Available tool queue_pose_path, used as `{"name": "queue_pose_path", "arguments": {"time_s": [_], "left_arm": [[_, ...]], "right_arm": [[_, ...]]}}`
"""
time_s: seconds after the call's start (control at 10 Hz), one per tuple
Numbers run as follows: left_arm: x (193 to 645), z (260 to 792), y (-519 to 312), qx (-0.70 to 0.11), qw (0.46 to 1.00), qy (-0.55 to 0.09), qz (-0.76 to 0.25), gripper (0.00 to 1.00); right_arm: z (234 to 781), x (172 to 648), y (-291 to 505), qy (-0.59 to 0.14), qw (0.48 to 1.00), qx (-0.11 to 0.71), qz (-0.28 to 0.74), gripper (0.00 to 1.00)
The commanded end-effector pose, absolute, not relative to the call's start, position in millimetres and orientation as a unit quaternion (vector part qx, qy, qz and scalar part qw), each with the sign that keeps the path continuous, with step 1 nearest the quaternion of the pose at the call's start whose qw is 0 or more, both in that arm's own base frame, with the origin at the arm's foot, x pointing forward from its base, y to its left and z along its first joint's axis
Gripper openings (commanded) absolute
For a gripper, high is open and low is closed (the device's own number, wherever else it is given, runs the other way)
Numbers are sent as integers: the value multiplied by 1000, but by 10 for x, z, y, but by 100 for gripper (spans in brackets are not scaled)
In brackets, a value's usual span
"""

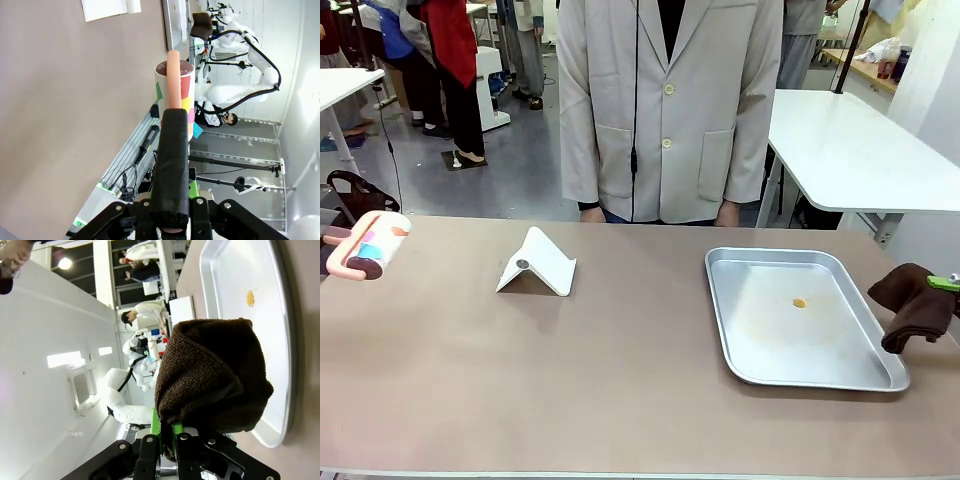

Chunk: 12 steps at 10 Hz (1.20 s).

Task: Clean the surface of the table.
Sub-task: Clean the area not pointed to by the person.

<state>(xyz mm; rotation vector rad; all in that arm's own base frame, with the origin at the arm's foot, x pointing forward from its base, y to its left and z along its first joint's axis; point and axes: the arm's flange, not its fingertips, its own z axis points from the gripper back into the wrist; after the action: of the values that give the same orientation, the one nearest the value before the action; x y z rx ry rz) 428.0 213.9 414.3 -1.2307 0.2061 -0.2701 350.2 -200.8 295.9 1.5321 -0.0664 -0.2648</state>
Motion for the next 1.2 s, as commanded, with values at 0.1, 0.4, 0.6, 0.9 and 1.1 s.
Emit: {"name": "queue_pose_path", "arguments": {"time_s": [0.1, 0.4, 0.6, 0.9, 1.1], "left_arm": [[4266, 4180, 2130, -582, 798, 91, -128, 22], [4266, 4180, 2130, -582, 798, 91, -128, 22], [4266, 4180, 2130, -582, 798, 91, -128, 22], [4266, 4180, 2130, -582, 798, 91, -128, 22], [4266, 4180, 2130, -582, 798, 91, -128, 22]], "right_arm": [[2999, 3558, -1910, -32, 723, 679, -124, 10], [3438, 3880, -1518, -57, 792, 594, -125, 10], [3683, 4124, -1285, -17, 841, 526, -128, 10], [3743, 4518, -934, 20, 896, 419, -144, 10], [3708, 4736, -816, 40, 921, 356, -155, 10]]}}
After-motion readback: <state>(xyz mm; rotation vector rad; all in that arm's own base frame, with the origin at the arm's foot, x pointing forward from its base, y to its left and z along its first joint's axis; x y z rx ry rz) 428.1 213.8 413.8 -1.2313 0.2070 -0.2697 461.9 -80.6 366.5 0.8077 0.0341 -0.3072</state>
